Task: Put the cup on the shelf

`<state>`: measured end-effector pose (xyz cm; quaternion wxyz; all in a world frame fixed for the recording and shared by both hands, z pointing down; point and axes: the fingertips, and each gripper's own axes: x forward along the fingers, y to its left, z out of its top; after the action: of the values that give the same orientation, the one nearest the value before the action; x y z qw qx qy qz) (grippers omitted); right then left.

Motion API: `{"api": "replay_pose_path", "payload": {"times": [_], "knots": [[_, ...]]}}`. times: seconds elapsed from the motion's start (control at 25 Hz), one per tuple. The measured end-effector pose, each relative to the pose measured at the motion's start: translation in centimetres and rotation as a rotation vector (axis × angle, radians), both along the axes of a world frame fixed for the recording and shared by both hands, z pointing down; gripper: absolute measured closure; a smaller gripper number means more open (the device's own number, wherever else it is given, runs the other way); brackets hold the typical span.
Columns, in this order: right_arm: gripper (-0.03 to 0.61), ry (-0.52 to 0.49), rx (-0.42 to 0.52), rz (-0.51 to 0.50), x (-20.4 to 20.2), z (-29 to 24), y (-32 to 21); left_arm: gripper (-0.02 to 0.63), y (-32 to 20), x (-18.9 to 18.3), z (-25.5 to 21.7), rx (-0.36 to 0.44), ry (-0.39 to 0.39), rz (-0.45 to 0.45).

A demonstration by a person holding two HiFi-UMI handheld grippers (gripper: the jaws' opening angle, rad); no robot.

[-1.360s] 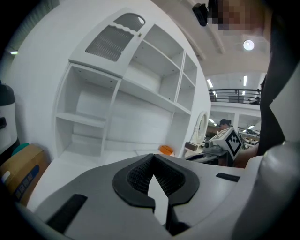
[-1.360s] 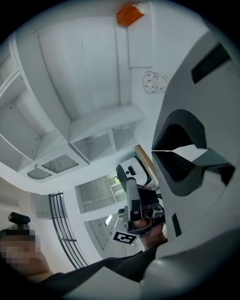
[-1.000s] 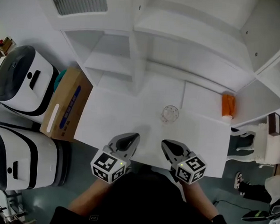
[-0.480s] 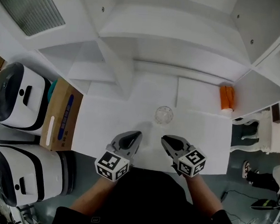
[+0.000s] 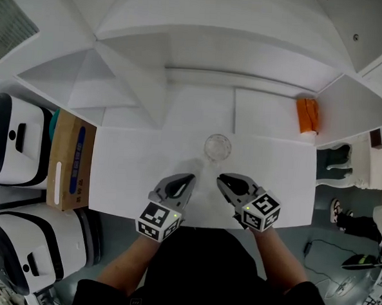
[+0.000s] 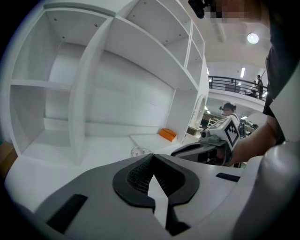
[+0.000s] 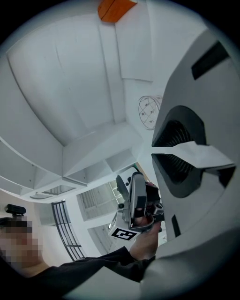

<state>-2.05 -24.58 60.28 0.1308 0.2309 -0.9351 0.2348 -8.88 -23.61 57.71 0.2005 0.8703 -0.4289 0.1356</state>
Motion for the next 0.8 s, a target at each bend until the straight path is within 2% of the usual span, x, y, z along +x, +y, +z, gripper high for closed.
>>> {"api": "replay_pose_path", "payload": {"times": [0.44, 0.48, 0.56, 0.8], "knots": [[0.557, -0.025, 0.000, 0.012, 1.2, 3.3, -1.7, 0.603, -1.2, 1.4, 4.6, -0.040, -0.005, 0.065], [0.545, -0.023, -0.009, 0.010, 1.1, 3.8, -1.7, 0.603, -1.2, 1.4, 4.9, -0.042, -0.006, 0.069], [0.454, -0.015, -0.024, 0.001, 0.8, 4.5, -1.8, 0.603, -1.5, 1.3, 5.6, -0.046, -0.008, 0.069], [0.440, -0.010, -0.030, 0.008, 0.2, 5.7, -2.6, 0.603, -2.8, 0.9, 7.0, -0.052, -0.011, 0.052]]}}
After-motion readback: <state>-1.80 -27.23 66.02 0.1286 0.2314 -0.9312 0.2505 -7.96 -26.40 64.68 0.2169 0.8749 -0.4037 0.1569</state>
